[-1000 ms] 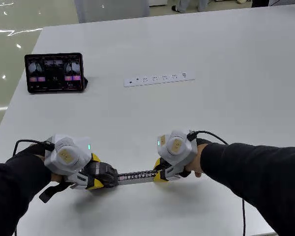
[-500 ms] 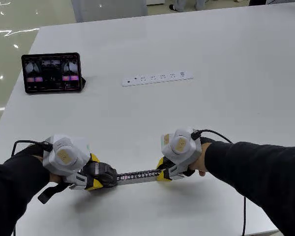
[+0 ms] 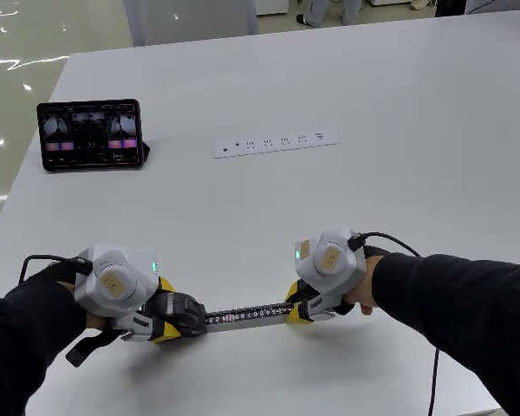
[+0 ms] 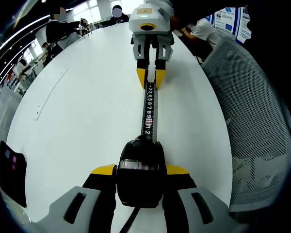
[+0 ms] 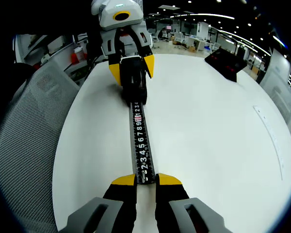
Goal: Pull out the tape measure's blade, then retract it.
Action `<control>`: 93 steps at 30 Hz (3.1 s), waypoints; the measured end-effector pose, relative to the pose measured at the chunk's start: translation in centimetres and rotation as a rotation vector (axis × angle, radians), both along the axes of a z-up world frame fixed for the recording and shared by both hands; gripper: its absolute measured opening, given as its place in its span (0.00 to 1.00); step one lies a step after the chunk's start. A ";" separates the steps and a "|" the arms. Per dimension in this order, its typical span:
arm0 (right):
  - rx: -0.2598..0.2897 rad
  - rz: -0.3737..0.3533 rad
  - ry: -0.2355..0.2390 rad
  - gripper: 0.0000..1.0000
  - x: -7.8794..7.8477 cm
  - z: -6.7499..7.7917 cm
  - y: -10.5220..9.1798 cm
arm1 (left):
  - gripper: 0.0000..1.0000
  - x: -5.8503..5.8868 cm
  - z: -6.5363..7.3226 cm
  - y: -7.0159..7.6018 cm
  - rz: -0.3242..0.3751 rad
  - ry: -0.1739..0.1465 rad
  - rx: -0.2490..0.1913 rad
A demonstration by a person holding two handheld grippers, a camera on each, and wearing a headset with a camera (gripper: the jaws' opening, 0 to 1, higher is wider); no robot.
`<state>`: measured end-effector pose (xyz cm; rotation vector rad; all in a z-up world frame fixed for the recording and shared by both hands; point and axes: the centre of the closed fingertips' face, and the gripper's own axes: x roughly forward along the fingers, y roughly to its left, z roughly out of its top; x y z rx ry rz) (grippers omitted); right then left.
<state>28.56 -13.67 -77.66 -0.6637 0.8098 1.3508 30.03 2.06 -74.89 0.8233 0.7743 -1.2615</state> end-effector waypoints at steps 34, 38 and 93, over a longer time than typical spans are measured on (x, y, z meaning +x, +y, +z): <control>-0.002 -0.021 0.007 0.10 0.1 0.0 -2.7 | 0.32 -0.1 -0.2 -0.2 -0.010 -0.007 0.007; 0.001 -0.024 0.006 0.10 0.1 0.0 -2.9 | 0.32 -0.1 -0.1 -0.3 -0.007 -0.006 0.007; -0.004 -0.064 0.021 0.10 0.1 -0.1 -7.7 | 0.32 -0.1 -0.2 -0.9 -0.005 -0.006 0.002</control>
